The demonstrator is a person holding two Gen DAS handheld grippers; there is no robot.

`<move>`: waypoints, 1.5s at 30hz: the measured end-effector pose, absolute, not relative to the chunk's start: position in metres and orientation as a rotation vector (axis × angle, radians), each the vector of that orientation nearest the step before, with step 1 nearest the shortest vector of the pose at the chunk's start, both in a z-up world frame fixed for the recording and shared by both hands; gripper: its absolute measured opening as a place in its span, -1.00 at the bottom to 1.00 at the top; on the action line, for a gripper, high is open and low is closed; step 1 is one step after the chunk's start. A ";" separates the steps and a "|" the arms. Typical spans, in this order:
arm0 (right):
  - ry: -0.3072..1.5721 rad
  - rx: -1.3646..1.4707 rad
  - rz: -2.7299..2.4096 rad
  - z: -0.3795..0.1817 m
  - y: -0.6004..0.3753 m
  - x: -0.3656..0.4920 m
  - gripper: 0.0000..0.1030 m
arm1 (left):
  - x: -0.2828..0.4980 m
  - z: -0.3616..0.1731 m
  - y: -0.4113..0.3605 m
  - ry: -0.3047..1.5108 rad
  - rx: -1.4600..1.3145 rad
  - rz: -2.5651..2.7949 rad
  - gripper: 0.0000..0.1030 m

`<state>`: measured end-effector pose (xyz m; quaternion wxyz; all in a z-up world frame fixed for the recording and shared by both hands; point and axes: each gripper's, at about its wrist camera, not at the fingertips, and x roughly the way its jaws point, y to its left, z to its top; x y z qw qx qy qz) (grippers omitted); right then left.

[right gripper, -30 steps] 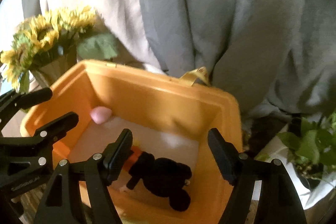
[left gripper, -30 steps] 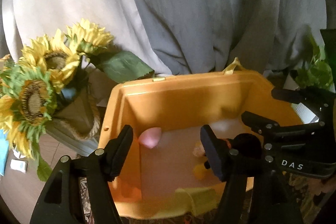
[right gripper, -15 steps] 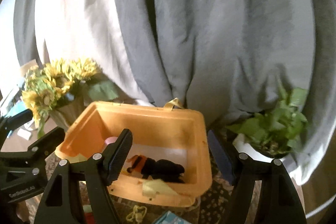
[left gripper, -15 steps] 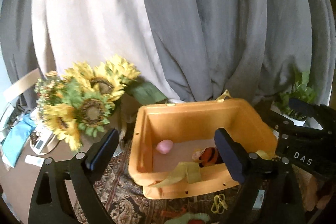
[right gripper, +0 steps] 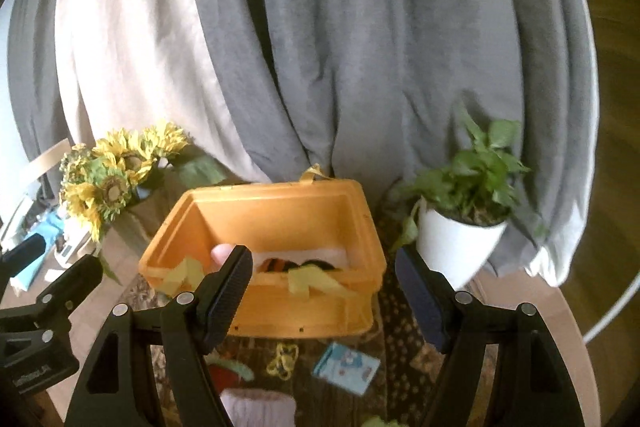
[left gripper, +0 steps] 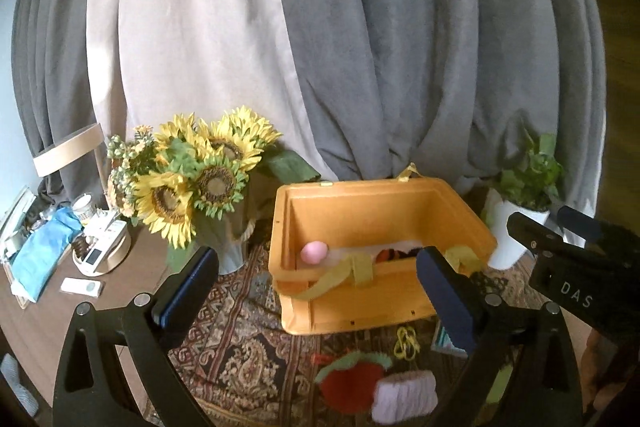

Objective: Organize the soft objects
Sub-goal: 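Withdraw both tools from the crate back over the table, then move the left tool to the black round plush while the right tool approaches the green frog plush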

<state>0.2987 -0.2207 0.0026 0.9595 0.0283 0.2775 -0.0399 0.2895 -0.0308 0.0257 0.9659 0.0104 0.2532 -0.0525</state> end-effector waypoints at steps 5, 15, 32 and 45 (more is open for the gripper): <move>0.577 0.091 -0.141 -0.006 -0.216 0.267 0.46 | 0.267 0.018 -0.023 0.521 0.042 -0.160 0.97; 0.590 0.123 -0.273 -0.021 -0.203 0.209 0.46 | 0.223 0.000 -0.009 0.529 0.099 -0.259 0.97; 0.659 0.117 -0.239 -0.057 -0.222 0.171 0.46 | 0.177 -0.032 -0.031 0.541 0.175 -0.271 0.98; 0.764 0.083 -0.150 -0.106 -0.246 0.178 0.46 | 0.165 -0.083 -0.062 0.663 0.162 -0.225 0.98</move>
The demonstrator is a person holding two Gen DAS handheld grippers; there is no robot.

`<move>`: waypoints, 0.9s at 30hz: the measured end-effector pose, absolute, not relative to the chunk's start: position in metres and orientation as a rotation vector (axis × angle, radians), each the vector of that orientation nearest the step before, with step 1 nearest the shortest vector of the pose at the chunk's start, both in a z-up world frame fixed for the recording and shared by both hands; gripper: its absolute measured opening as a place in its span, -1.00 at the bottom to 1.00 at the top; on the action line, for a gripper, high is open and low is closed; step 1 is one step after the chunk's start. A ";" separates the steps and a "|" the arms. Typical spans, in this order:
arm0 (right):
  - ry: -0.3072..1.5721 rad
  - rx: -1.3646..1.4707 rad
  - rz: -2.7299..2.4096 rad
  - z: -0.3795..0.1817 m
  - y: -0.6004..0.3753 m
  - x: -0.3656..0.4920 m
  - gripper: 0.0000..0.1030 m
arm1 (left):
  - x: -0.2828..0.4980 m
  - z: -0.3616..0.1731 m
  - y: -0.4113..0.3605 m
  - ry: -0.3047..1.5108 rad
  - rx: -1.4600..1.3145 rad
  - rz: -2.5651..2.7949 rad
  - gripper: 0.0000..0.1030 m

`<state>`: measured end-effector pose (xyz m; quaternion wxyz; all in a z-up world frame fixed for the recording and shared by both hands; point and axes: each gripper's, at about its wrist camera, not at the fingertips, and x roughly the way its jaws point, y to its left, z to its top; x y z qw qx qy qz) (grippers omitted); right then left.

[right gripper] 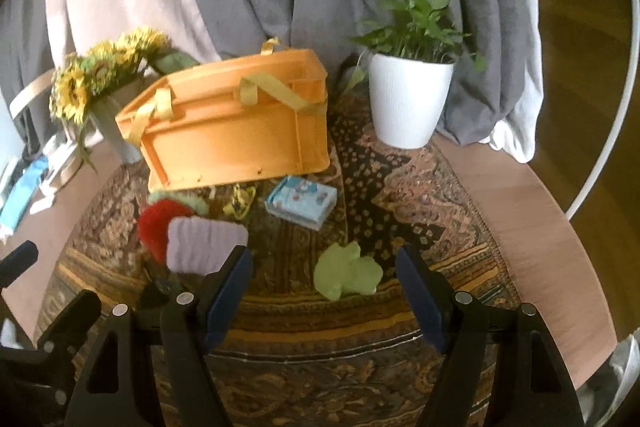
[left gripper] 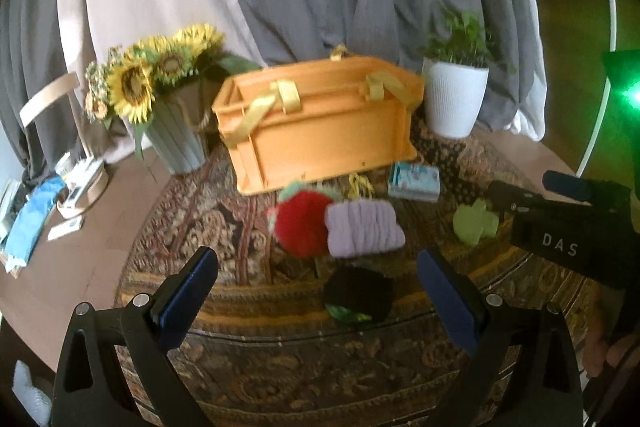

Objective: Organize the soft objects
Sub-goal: 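Move the left tool to the black round plush while the right tool approaches the green frog plush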

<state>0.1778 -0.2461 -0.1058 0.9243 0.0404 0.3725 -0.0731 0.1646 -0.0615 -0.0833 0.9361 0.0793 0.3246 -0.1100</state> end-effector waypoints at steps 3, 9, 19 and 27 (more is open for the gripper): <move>0.794 0.068 -0.129 -0.118 -0.250 0.180 0.46 | 0.165 -0.095 -0.066 0.692 0.157 -0.207 0.98; 0.850 0.054 -0.104 -0.146 -0.263 0.186 0.46 | 0.169 -0.121 -0.080 0.759 0.166 -0.185 0.97; 0.897 0.033 -0.085 -0.179 -0.273 0.201 0.46 | 0.183 -0.151 -0.093 0.802 0.162 -0.137 0.96; 0.910 -0.001 -0.069 -0.192 -0.276 0.212 0.45 | 0.189 -0.167 -0.101 0.820 0.158 -0.128 0.93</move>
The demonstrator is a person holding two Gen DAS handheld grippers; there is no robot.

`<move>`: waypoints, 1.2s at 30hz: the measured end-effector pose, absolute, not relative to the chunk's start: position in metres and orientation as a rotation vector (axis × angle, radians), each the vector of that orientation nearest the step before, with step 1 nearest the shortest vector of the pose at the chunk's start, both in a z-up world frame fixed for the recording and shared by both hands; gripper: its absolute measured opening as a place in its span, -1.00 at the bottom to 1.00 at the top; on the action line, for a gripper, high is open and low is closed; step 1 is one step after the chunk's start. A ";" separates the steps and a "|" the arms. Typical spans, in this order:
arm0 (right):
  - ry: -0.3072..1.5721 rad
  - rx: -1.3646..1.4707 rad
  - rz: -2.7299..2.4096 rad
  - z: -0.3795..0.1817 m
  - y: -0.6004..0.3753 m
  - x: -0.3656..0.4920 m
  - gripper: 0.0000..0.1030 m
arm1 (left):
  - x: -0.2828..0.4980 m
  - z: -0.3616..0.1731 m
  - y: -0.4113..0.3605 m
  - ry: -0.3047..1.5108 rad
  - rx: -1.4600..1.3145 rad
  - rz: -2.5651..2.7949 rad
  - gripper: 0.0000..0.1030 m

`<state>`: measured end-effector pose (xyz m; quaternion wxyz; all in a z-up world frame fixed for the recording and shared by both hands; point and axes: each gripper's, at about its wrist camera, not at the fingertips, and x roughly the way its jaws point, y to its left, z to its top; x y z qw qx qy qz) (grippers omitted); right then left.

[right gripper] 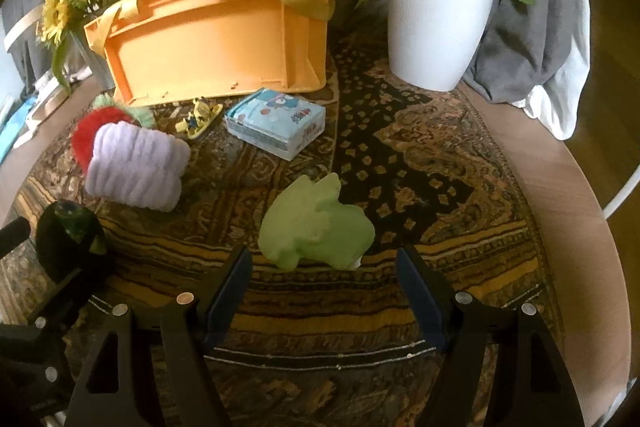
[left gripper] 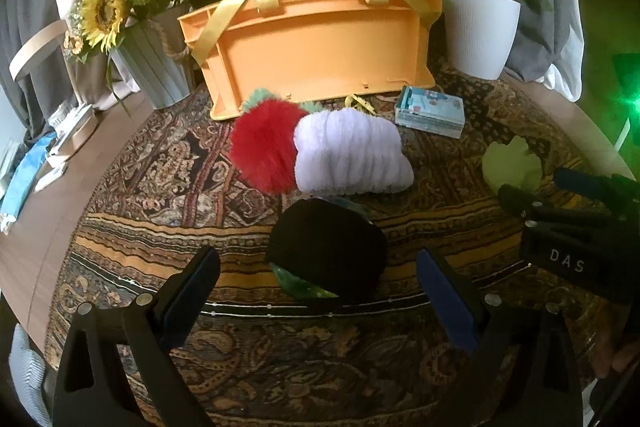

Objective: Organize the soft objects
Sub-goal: 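Move the left tool to the black round plush while the right tool approaches the green frog plush, then close the left gripper on the black plush while the right gripper grasps the green frog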

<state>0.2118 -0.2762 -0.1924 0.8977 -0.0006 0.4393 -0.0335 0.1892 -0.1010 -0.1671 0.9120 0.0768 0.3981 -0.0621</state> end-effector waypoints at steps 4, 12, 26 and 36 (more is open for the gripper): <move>0.908 -0.010 -0.061 -0.194 -0.276 0.217 0.45 | 0.193 -0.172 -0.103 0.823 0.149 -0.123 0.90; 0.905 -0.018 -0.045 -0.198 -0.276 0.224 0.45 | 0.200 -0.178 -0.103 0.834 0.127 -0.126 0.60; 0.894 -0.047 -0.030 -0.202 -0.274 0.225 0.27 | 0.202 -0.182 -0.103 0.858 0.112 -0.136 0.22; 0.852 -0.040 -0.015 -0.183 -0.272 0.215 0.27 | 0.197 -0.167 -0.100 0.839 0.082 -0.137 0.21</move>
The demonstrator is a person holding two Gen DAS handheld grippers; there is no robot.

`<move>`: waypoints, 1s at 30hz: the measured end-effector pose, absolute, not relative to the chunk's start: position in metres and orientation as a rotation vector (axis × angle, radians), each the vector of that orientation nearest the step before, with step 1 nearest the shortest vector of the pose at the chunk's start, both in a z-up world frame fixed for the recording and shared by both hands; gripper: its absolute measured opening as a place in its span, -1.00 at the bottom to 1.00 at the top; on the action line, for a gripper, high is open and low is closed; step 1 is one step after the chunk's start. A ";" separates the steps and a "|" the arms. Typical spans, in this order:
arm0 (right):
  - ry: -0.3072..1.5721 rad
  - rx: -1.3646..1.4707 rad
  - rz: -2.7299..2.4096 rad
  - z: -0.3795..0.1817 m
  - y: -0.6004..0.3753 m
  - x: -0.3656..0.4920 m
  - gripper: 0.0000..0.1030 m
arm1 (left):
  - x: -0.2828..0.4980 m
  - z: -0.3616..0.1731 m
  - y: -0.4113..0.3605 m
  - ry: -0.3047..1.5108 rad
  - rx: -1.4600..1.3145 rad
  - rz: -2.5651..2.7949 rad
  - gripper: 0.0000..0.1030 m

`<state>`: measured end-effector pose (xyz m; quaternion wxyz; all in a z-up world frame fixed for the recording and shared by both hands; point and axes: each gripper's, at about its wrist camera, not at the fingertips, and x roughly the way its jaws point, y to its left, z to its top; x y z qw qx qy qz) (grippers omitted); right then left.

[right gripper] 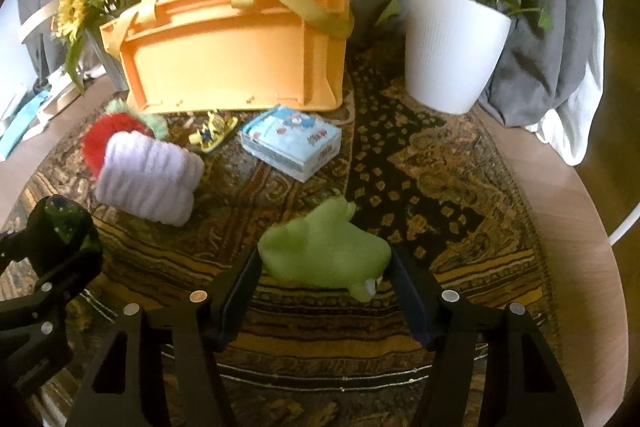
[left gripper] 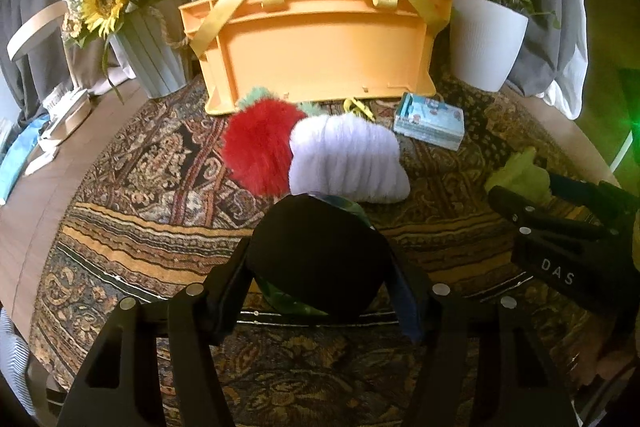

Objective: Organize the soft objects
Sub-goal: 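Close the left gripper on the black plush while the right gripper grasps the green frog, then carry the black plush with the left tool while the right tool carries the frog over the crate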

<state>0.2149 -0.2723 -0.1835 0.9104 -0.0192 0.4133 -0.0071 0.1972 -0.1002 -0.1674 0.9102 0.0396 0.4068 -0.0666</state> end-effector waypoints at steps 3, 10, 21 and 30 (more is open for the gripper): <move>0.829 -0.038 -0.016 -0.176 -0.271 0.212 0.27 | 0.196 -0.160 -0.098 0.821 0.074 -0.136 0.21; 0.796 -0.037 -0.008 -0.163 -0.266 0.210 0.27 | 0.194 -0.145 -0.094 0.786 0.063 -0.131 0.21; 0.702 -0.028 0.005 -0.120 -0.254 0.206 0.27 | 0.196 -0.110 -0.082 0.707 0.025 -0.136 0.21; 0.602 -0.012 0.008 -0.081 -0.243 0.208 0.27 | 0.205 -0.076 -0.069 0.628 -0.008 -0.153 0.21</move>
